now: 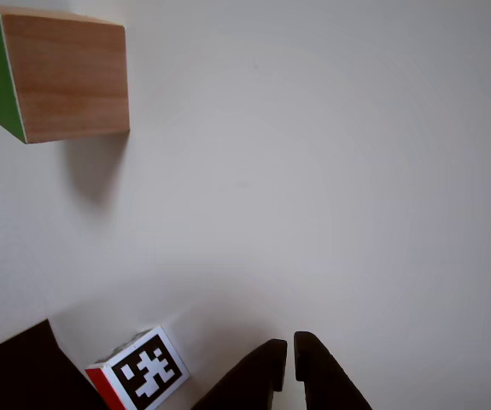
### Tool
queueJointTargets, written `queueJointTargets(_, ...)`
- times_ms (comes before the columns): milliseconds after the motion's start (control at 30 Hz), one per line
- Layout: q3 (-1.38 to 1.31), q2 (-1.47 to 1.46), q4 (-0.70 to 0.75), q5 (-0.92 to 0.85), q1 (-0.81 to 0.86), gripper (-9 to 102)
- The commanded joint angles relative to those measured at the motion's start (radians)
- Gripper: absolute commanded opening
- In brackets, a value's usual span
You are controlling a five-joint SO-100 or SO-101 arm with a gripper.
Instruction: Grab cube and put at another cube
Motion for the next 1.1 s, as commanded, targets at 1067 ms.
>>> queueJointTargets(1067, -0.003, 0.005, 0.003, 0.014, -0.028, 0)
